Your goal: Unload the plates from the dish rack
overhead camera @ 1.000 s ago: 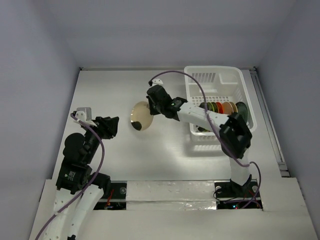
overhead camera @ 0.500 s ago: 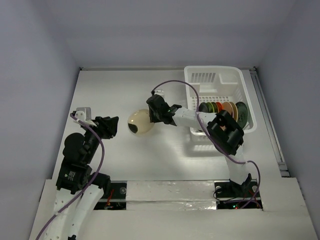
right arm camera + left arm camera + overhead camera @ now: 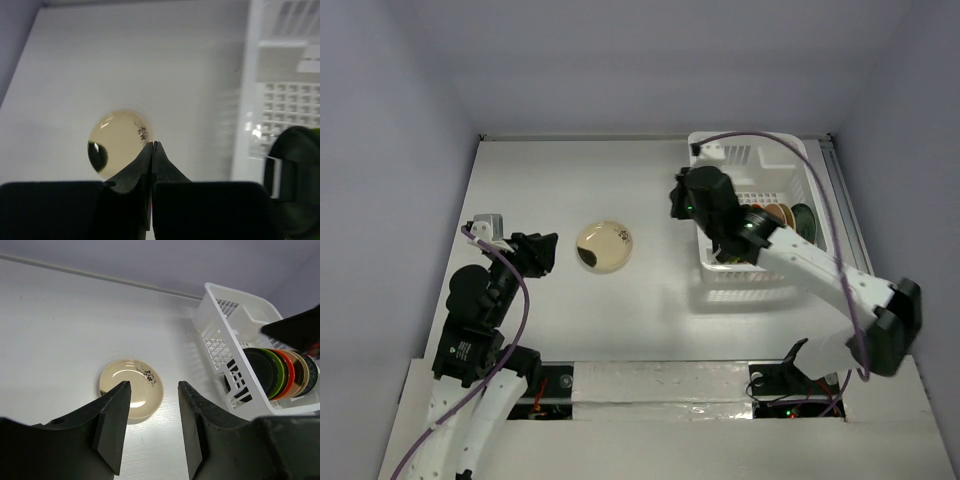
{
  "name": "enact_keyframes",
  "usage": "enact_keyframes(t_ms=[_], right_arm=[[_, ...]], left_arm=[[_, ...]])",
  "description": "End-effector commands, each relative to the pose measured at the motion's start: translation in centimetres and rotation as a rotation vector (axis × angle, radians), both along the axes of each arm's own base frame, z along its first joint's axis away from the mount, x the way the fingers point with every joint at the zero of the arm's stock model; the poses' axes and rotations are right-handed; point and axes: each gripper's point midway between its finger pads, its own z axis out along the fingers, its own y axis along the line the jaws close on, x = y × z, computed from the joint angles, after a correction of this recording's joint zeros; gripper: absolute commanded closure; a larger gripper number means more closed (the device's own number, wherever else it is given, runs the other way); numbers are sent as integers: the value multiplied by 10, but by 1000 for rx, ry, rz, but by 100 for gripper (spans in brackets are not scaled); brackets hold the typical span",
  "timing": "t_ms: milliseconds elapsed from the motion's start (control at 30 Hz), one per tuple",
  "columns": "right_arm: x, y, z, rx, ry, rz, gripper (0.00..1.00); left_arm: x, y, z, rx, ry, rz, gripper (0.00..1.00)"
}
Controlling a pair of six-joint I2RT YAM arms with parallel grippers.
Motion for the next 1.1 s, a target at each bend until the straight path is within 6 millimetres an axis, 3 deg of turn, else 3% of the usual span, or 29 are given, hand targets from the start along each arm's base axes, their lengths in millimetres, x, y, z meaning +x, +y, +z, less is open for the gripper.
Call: enact_keyframes(t_ms=[0,100,200,233,333,733,867,933,1067], right_arm=[[1,-105,-13,-125,25,-250,100],[-12,-151,-21,-157,53,-321,98],[-20,-162,-28,-195,77,-336,81],[-22,-164,-33,-221,100,-333,66],[-22,-170,-43,-278,125,-349,58],[-1,-176,-94,-406,240,-370,70],[2,-183,-95,-452,246,-411,73],[4,-182,-92,-456,242,-409,85],[6,-187,-78,-481,221,-425,97]], left_arm=[[2,-3,17,-8,-56,-18,61],[2,-3,18,-10,-58,-20,61],[4,-5,14,-7,-45,-26,61],[5,-6,13,-6,-42,-27,61],[7,-7,11,-2,-30,-30,61],[11,-6,6,4,-8,-23,61],[11,-6,7,1,-12,-26,61],[11,-5,7,1,-13,-21,61],[10,-5,8,1,-17,-23,61]])
